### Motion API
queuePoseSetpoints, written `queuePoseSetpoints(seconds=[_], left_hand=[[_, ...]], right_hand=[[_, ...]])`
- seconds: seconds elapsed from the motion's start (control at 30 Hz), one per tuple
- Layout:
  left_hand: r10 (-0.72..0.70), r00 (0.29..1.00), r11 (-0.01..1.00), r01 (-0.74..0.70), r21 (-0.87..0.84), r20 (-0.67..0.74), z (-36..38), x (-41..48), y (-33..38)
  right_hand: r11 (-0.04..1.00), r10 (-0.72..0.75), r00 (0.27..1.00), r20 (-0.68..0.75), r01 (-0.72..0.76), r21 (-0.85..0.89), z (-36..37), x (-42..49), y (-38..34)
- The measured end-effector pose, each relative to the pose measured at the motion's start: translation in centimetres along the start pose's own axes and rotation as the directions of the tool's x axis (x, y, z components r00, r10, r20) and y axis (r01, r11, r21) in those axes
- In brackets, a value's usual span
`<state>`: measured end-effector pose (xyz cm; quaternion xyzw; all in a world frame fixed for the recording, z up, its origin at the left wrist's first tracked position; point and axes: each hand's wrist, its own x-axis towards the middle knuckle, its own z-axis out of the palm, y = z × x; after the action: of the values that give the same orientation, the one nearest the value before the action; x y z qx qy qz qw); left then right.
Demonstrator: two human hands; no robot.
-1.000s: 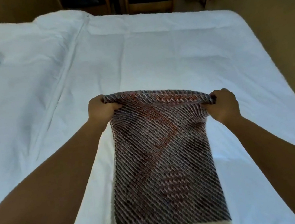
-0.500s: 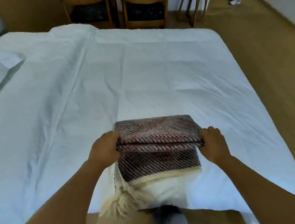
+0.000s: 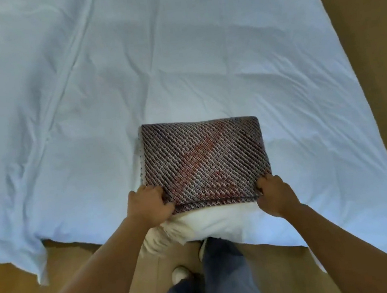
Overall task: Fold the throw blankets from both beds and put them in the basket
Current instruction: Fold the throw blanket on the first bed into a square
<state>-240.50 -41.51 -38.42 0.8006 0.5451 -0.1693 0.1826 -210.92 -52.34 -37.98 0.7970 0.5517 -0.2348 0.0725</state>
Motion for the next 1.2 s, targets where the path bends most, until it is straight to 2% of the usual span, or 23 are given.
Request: queuePoseSetpoints(seconds=[0.1,0.2,0.33,0.43,0.57,0.63,0.67,0.7,0.73,0.8,0.83,0.87,0.93,1.0,1.1,1.2], left_hand=[[-0.187,0.972,0.959,0.149,-0.241,-0.141,-1.6,2.5,0.7],[-0.32,0.94,0.907,0.267,-0.325,-0.118,-2.8,5.3,1.3],[-0.403,0.91,0.86,0.342,-0.378,-0.093,-3.1,8.2,2.0],[-0.508,0.86,0.759,0.42,-0.498,-0.049,-2.8,9.8,2.0],[-0.55,0.814,0.537,0.515,-0.668,0.185,-2.3,12.5,0.7],[-0.536,0.801,0.484,0.55,-0.68,0.267,-2.4,13.4,0.1],[-0.551,0.794,0.492,0.558,-0.669,0.257,-2.6,13.6,0.1],[-0.575,0.797,0.546,0.54,-0.641,0.182,-2.8,13.7,0.3],[-0.568,0.822,0.648,0.478,-0.593,0.042,-3.1,13.7,0.9],[-0.381,0.879,0.867,0.231,-0.441,-0.288,-3.5,13.5,3.1],[-0.242,0.886,0.933,0.101,-0.345,-0.396,-3.6,13.4,4.6],[-0.1,0.894,0.969,-0.011,-0.246,-0.437,-3.6,13.3,6.1],[0.1,0.929,0.983,-0.147,-0.108,-0.355,-2.8,13.3,8.0],[0.112,0.97,0.989,-0.131,-0.073,-0.215,-1.2,13.5,7.1],[0.015,0.989,0.999,-0.019,-0.027,-0.145,1.3,13.5,3.8],[-0.106,0.987,0.994,0.108,0.01,-0.121,2.3,12.9,1.5]], right_hand=[[0.95,0.129,0.979,-0.16,-0.076,0.302,-1.6,1.5,0.0],[0.92,0.218,0.943,-0.25,-0.113,0.376,-3.3,3.6,0.0],[0.897,0.25,0.947,-0.203,-0.147,0.416,-3.5,6.9,-0.6],[0.828,0.294,0.946,-0.138,-0.18,0.531,-3.1,9.5,-1.3],[0.663,0.385,0.923,-0.002,-0.275,0.696,-2.2,12.3,-1.6],[0.647,0.437,0.899,0.01,-0.323,0.691,-1.6,13.0,-1.9],[0.692,0.462,0.886,-0.029,-0.34,0.637,-1.4,13.2,-2.1],[0.759,0.462,0.882,-0.096,-0.337,0.557,-1.3,13.2,-2.6],[0.828,0.422,0.889,-0.179,-0.297,0.475,-1.3,13.1,-3.3],[0.919,0.26,0.907,-0.332,-0.127,0.374,-1.3,13.0,-5.7],[0.941,0.155,0.915,-0.373,-0.022,0.336,-1.2,13.0,-7.3],[0.952,0.036,0.926,-0.377,0.082,0.293,-1.1,13.1,-8.9],[0.95,-0.192,0.938,-0.29,0.252,0.185,-0.3,13.3,-11.5],[0.951,-0.28,0.942,-0.183,0.299,0.083,1.0,13.9,-11.7],[0.97,-0.243,0.962,-0.123,0.243,-0.017,2.5,14.7,-8.3],[0.993,-0.115,0.986,-0.118,0.113,-0.026,2.9,14.4,-4.5]])
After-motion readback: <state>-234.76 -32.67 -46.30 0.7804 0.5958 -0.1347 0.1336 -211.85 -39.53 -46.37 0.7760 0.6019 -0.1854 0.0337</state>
